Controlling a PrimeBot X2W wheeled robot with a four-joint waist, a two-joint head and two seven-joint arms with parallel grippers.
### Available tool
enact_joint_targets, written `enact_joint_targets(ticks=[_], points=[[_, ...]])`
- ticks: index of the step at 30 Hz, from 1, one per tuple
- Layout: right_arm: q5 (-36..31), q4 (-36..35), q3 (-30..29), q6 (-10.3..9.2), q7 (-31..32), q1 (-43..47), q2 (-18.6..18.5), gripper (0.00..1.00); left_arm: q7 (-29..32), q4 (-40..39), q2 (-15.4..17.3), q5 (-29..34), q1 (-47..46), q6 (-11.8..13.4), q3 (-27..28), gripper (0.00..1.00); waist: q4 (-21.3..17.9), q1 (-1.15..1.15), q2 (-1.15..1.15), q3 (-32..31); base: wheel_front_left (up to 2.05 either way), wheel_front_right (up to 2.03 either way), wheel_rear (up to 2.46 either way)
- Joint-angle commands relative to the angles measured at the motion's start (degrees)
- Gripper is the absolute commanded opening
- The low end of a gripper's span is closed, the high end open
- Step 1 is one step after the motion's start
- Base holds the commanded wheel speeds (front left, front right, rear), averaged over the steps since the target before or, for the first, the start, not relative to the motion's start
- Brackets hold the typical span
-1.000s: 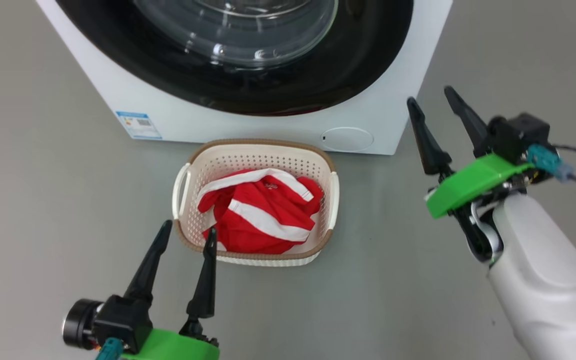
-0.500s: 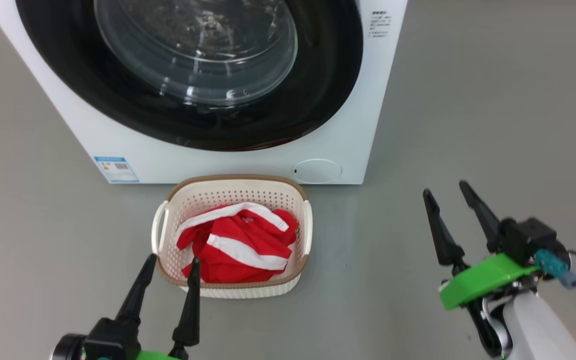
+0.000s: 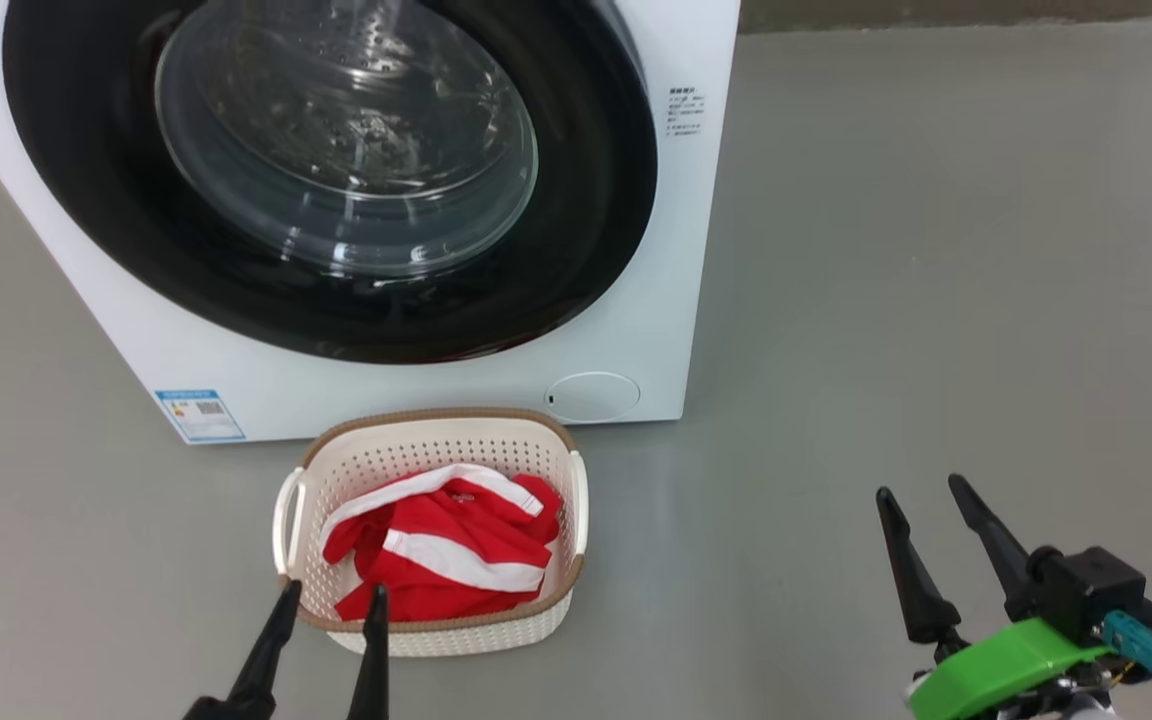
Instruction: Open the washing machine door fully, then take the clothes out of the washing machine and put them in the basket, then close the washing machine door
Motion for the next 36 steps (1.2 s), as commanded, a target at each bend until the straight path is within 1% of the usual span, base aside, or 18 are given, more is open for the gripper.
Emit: enact_joint_targets(ticks=[1, 8, 15, 36], points=[[-0.83, -2.87, 0.99, -0.06, 0.42, 0.65, 0.01, 1.00, 0.23, -1.89, 1.03, -0.44, -0.36, 0.65, 2.04, 1.00, -0.61, 0.00, 0.00, -0.97, 0.00, 0.00, 0.00], [-0.42, -6.57, 1.26, -0.06, 2.57, 4.81, 0.03, 1.00, 0.61, -2.47, 1.32, -0.43, 1.16, 1.12, 1.63, 1.00, -0.85, 0.00, 0.00, -2.21, 0.00, 0.00, 0.00], [0.02, -8.43, 1.56, -0.06, 3.54, 6.61, 0.03, 1.00, 0.94, -3.03, 1.54, -0.68, 2.02, 1.66, 1.64, 1.00, -1.15, 0.00, 0.00, -2.68, 0.00, 0.00, 0.00], [-0.20, -9.22, 1.37, -0.06, 3.92, 7.03, 0.04, 1.00, 1.11, -3.22, 1.94, -1.73, 2.72, 2.30, 1.52, 1.00, -1.33, 0.00, 0.00, -2.63, 0.00, 0.00, 0.00]])
